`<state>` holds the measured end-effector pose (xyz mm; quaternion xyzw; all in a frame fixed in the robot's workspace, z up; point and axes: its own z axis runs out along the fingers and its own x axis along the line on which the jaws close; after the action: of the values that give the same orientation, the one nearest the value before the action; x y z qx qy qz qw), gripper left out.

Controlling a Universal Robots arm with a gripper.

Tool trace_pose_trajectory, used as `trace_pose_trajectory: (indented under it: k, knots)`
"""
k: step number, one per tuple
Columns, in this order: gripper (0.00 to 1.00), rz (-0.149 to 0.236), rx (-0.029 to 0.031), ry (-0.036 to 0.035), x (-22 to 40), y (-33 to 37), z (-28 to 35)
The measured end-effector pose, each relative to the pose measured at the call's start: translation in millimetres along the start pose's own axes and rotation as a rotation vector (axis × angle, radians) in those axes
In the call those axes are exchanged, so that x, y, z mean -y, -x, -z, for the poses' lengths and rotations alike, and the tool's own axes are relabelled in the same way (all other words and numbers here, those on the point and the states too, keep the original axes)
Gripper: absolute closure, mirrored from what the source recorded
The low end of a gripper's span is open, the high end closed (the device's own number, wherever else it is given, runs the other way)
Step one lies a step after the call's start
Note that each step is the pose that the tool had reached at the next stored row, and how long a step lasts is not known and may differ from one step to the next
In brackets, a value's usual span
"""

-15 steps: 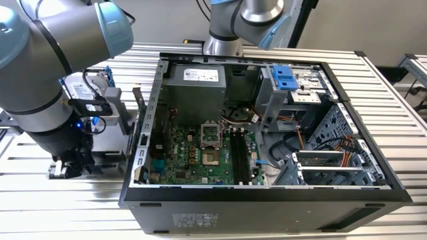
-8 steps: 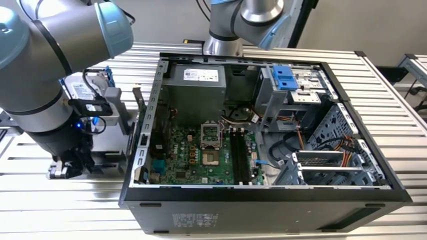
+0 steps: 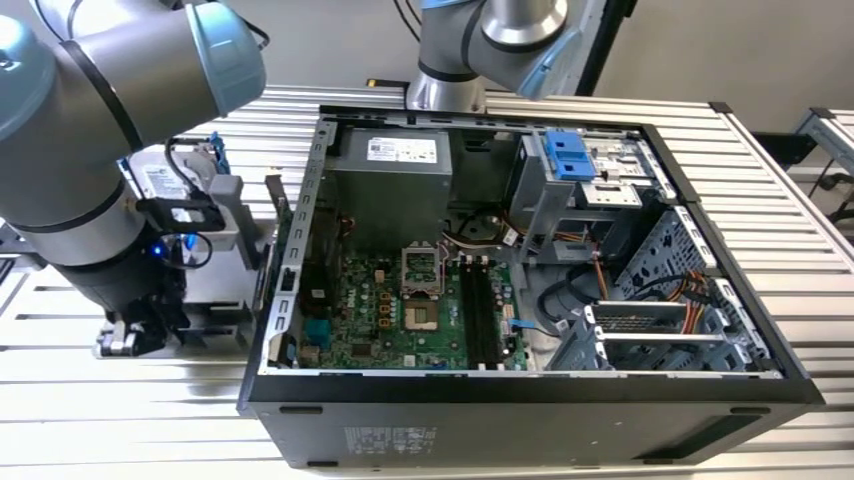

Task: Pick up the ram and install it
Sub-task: 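Pick up the ram and move it above insertion slot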

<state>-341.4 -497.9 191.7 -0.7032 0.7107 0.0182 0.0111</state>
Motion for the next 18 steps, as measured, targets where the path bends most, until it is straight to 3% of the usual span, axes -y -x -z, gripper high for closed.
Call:
trace_pose_trajectory:
  k: [15,16,18]
  knots:
    - [0.00,0.007,-0.0006,0.0010,0.1,-1.4,0.0]
    - [1.00,0.007,-0.0007,0.0010,0.1,-1.4,0.0]
    - [1.00,0.007,-0.0006,0.0009,0.1,-1.4,0.0]
